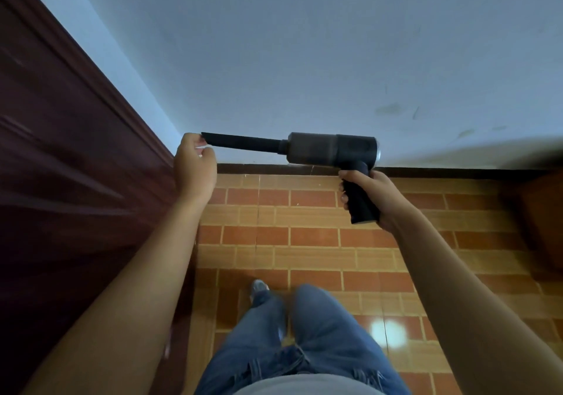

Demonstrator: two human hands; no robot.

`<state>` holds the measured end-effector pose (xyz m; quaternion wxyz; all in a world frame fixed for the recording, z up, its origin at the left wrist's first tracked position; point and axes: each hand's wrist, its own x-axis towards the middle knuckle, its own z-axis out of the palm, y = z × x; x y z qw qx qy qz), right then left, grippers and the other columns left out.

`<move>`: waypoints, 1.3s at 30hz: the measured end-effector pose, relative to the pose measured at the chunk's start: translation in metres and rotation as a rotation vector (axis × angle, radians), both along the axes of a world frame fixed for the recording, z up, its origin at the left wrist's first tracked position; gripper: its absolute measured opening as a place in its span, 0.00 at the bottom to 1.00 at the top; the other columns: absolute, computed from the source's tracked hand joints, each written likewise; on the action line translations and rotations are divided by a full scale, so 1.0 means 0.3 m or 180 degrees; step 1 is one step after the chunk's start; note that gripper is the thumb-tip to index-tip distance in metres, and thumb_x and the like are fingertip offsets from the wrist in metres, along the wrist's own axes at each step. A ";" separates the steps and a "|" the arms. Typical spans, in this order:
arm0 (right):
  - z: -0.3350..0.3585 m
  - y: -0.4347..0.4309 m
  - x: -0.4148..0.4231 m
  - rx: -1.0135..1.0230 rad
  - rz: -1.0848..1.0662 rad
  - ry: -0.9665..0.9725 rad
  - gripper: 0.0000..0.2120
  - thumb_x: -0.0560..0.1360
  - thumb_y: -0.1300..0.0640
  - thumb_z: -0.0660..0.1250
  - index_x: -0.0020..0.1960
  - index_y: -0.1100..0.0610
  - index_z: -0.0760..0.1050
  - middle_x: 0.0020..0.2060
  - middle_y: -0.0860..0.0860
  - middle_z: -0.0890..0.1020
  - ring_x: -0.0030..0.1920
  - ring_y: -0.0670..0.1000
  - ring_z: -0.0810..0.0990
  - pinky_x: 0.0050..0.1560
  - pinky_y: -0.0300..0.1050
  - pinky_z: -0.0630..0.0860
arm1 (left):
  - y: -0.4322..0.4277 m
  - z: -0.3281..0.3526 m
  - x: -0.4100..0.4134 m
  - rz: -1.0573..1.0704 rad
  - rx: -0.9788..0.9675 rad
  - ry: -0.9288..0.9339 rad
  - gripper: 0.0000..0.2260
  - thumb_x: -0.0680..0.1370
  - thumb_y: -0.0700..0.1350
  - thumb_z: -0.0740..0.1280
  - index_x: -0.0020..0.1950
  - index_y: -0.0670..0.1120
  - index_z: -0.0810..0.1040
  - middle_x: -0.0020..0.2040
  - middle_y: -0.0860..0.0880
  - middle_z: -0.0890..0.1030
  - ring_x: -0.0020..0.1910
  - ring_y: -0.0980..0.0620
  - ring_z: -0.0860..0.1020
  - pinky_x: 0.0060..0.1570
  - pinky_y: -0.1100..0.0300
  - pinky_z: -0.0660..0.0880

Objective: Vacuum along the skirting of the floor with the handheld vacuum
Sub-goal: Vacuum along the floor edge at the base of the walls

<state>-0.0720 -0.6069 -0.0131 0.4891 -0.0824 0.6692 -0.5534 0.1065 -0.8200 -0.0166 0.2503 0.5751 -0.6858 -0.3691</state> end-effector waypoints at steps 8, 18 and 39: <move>-0.008 -0.216 -0.036 0.0014 0.0009 0.0026 0.05 0.75 0.60 0.66 0.44 0.61 0.72 0.32 0.53 0.77 0.28 0.49 0.75 0.31 0.43 0.75 | -0.207 -0.027 -0.022 -0.0021 0.0028 -0.0025 0.14 0.76 0.33 0.56 0.59 0.39 0.74 0.55 0.40 0.78 0.53 0.40 0.75 0.44 0.61 0.65; -0.047 -0.545 -0.242 0.0081 0.0148 0.0029 0.06 0.75 0.59 0.66 0.44 0.61 0.71 0.32 0.54 0.77 0.28 0.49 0.75 0.31 0.43 0.75 | -0.520 -0.068 -0.208 0.0148 0.0050 -0.0061 0.14 0.76 0.33 0.54 0.58 0.39 0.73 0.53 0.39 0.78 0.42 0.47 0.70 0.42 0.59 0.66; -0.223 -0.786 -0.189 0.0199 -0.0115 -0.0101 0.06 0.74 0.58 0.67 0.45 0.61 0.73 0.32 0.53 0.78 0.29 0.50 0.77 0.30 0.43 0.76 | -0.825 -0.252 -0.230 -0.0143 0.0255 -0.0299 0.16 0.77 0.33 0.56 0.62 0.41 0.72 0.58 0.44 0.79 0.56 0.43 0.76 0.50 0.59 0.69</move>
